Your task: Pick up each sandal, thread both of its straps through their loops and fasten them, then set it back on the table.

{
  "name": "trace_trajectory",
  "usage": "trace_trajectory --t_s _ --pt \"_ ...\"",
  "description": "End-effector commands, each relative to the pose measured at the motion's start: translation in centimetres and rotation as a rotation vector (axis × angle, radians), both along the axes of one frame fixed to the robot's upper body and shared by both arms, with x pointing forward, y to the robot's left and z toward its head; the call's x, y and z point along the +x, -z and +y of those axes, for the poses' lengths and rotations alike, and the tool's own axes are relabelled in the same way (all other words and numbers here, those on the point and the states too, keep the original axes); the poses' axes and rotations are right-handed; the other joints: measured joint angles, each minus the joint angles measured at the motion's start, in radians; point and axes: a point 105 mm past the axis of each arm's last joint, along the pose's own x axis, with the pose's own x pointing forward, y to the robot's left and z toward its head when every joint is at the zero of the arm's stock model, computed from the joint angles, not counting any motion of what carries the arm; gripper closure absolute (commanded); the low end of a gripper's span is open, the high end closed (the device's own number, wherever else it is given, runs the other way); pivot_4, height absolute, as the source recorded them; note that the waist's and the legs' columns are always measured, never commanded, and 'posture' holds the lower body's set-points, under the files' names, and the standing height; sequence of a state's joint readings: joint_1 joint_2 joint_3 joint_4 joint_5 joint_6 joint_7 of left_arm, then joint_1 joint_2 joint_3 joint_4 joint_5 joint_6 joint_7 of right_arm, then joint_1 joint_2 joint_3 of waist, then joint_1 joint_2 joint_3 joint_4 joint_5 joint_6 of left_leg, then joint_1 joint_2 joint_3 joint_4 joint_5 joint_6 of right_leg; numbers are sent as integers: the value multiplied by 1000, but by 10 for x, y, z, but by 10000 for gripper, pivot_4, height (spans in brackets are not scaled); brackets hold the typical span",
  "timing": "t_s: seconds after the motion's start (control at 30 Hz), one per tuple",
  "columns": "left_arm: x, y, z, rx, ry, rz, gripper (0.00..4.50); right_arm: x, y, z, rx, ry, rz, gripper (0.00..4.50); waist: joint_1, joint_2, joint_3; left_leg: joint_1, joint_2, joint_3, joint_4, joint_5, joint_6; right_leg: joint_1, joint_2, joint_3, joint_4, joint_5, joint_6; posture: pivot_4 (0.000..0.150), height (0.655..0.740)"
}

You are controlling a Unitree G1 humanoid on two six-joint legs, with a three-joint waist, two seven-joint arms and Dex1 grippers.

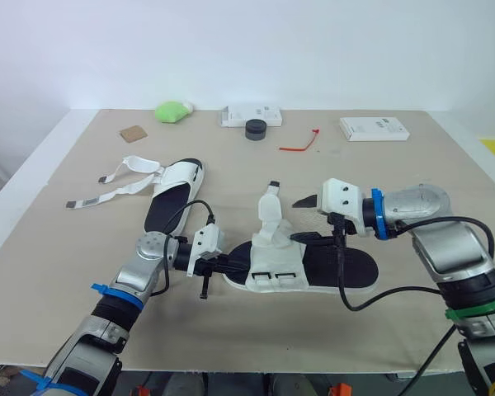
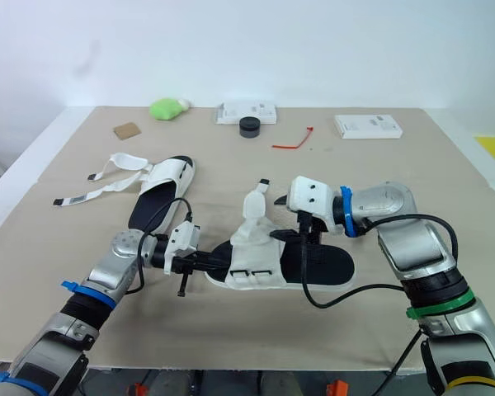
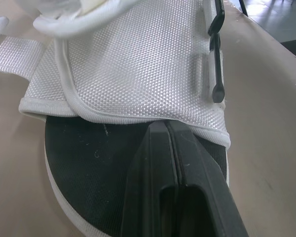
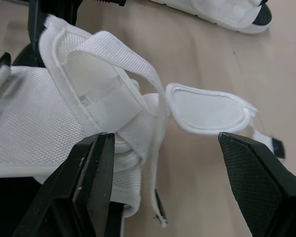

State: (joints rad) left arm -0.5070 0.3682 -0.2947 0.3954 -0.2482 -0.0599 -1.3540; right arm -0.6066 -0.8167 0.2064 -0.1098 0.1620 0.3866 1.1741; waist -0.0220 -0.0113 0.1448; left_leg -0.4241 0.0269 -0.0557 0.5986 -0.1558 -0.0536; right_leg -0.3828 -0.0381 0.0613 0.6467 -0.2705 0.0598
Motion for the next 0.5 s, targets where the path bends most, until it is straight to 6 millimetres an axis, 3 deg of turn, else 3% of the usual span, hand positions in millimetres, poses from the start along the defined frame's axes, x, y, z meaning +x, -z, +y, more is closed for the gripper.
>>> trace_trajectory --t_s 0.03,0.3,0.5 --pt "-17 61 17 192 -34 196 45000 3 -14 -3 21 22 -35 8584 0 0 0 0 0 0 0 0 0 0 0 0 0 0 0 1500 7400" --pt "-19 63 17 193 -33 200 45000 15 -26 -5 101 85 -14 8584 0 0 0 0 0 0 0 0 0 0 0 0 0 0 0 1500 7400" --pt "-20 64 18 195 -33 201 45000 15 -21 0 114 80 31 8584 0 0 0 0 0 0 0 0 0 0 0 0 0 0 0 1500 7400"
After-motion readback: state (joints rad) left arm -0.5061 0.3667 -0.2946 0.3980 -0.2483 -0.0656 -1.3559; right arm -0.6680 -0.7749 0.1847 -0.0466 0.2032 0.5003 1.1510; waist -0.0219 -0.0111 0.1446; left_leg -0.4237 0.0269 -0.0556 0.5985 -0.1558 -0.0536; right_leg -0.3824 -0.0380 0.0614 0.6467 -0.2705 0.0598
